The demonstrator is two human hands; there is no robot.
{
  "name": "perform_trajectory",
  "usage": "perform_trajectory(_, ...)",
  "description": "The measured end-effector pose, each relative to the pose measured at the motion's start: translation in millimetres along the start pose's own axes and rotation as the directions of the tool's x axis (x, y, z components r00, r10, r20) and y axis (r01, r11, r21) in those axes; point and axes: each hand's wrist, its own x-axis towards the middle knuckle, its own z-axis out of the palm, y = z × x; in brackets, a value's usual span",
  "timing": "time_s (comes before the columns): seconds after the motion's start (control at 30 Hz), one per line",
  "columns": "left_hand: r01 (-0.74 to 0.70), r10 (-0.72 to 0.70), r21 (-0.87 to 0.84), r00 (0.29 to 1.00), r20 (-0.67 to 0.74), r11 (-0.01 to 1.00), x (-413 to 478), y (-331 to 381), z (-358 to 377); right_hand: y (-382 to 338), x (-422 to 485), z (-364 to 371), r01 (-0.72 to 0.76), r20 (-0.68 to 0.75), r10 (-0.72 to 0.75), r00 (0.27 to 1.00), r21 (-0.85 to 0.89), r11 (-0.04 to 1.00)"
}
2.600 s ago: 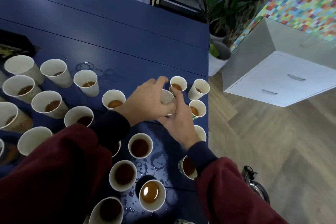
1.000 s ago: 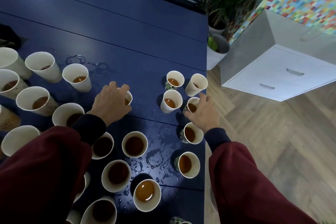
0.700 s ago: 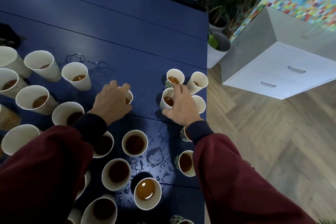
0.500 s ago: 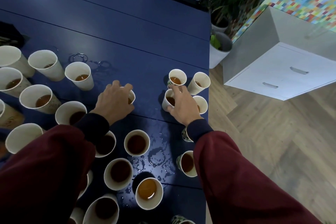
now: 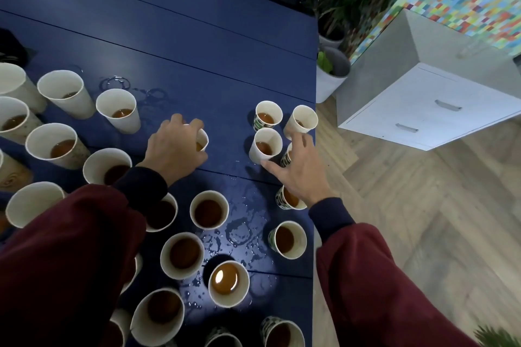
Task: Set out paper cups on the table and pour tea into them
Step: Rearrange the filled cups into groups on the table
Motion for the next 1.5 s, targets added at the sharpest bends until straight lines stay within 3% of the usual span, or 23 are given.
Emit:
perform_trajectory(0.23, -0.053, 0.051, -0.054, 0.998, -0.038, 0.997, -20, 32, -24, 5, -109, -4, -0.260, -0.147, 0.251, 0.957, -0.045, 0.965)
perform_trajectory(0.37, -0.089, 0.086, -0.061, 0.995, -0.046, 0.994, -39, 50, -35, 10, -151, 21, -0.374, -0.027, 0.373, 0.927, -0.039, 0.927)
perform_trajectory(0.47, -0.131, 0.128, -0.062, 0.990, -0.050, 0.989, -56, 62, -37, 10, -161, 34, -0.388, 0.058, 0.393, 0.918, -0.087, 0.918)
perform_trajectory(0.77, -0.219, 0.222, -0.064, 0.974, 0.040, 0.974, -93, 83, -30, 18, -170, 34, -0.432, 0.029, 0.435, 0.900, -0.084, 0.898)
perform_trajectory(0.93, -0.252, 0.255, -0.055, 0.965, 0.053, 0.966, -100, 86, -29, 21, -171, 32, -0.427, 0.039, 0.431, 0.902, -0.085, 0.900)
perform_trajectory(1.0, -0.268, 0.271, -0.063, 0.961, 0.060, 0.961, -103, 88, -29, 15, -172, 25, -0.376, -0.018, 0.376, 0.926, -0.101, 0.921)
perform_trajectory(1.1, -0.291, 0.295, -0.067, 0.953, 0.063, 0.954, -107, 94, -31, -9, -165, 11, -0.172, -0.083, 0.178, 0.981, 0.072, 0.982)
perform_trajectory(1.2, -0.312, 0.320, -0.095, 0.944, 0.081, 0.945, -113, 106, -35, -39, -156, 4, -0.037, -0.051, 0.053, 0.997, 0.272, 0.962)
perform_trajectory(1.4, -0.336, 0.360, -0.168, 0.923, 0.137, 0.927, -118, 109, -36, -54, -146, 9, -0.029, -0.105, 0.067, 0.992, 0.330, 0.944)
perform_trajectory(1.5, -0.220, 0.317, -0.355, 0.917, 0.243, 0.908, -112, 90, -34, -48, -139, 16, -0.022, -0.112, 0.062, 0.992, 0.330, 0.944)
